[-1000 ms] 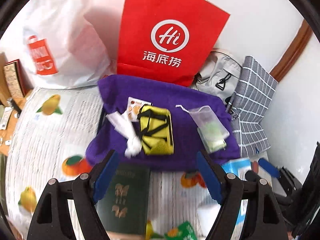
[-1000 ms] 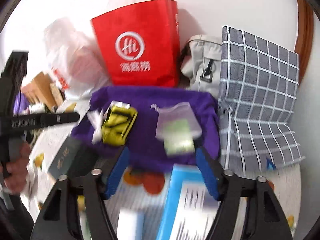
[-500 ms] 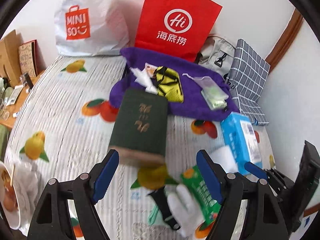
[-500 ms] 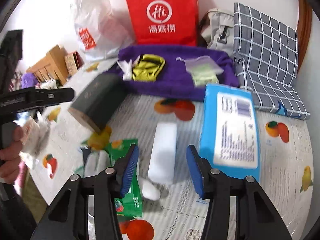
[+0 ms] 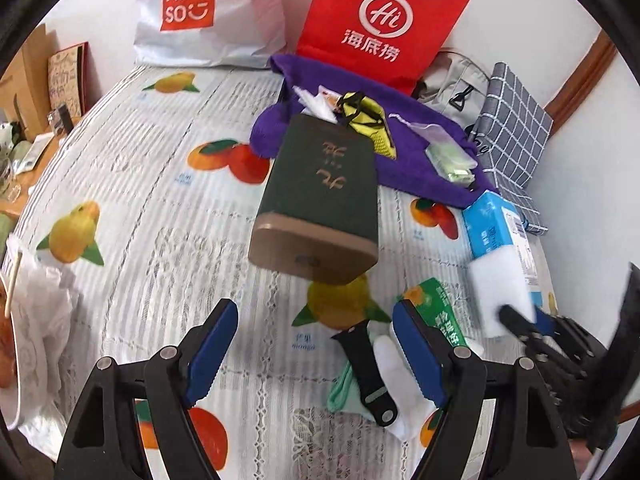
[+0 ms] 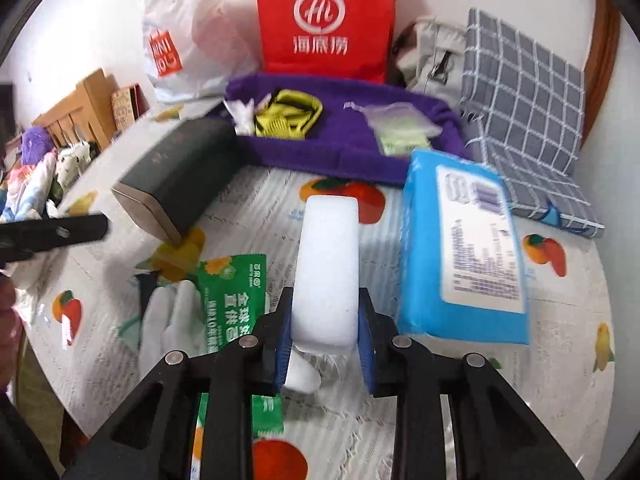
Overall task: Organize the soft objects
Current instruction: 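Grasp the white sponge with the right gripper while the left gripper grasps the black strap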
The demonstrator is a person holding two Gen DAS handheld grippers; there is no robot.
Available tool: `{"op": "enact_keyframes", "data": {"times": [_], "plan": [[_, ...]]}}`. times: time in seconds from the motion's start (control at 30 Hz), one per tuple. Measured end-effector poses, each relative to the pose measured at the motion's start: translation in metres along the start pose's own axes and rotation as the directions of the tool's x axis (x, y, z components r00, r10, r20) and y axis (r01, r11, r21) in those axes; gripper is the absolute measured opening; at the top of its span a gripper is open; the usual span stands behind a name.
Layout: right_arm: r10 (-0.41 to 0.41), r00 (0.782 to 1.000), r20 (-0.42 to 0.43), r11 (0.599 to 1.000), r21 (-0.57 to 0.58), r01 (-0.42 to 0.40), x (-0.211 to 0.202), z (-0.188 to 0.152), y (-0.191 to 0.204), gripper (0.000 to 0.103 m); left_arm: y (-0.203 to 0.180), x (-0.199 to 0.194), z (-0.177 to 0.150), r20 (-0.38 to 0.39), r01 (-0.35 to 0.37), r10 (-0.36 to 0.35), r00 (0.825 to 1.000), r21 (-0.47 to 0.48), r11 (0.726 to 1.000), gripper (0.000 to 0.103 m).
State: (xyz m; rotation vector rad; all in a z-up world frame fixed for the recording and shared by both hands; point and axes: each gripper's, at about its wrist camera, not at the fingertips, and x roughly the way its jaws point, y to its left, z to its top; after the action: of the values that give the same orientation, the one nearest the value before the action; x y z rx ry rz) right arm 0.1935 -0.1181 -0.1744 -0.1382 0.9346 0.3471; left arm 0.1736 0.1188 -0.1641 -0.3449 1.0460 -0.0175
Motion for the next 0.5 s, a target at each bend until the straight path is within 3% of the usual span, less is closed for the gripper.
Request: {"op": "enact_keyframes", "data": {"times": [0.37, 0.5], "plan": [[-0.027, 0.999, 0.028, 0.999, 0.040, 0.026, -0.053, -0.047, -0.031, 0.029, -0.010, 0.017, -0.034, -0.041, -0.032, 0.031, 0.999, -0.025, 0.999, 0.076], [-0.063, 0.998, 0.008, 0.997, 0.042, 0.062, -0.053, -0.069, -0.042, 0.029, -0.014, 0.029, -0.039, -0.056, -0.023, 0.020, 0.998, -0.043, 0.999, 0.069]]}}
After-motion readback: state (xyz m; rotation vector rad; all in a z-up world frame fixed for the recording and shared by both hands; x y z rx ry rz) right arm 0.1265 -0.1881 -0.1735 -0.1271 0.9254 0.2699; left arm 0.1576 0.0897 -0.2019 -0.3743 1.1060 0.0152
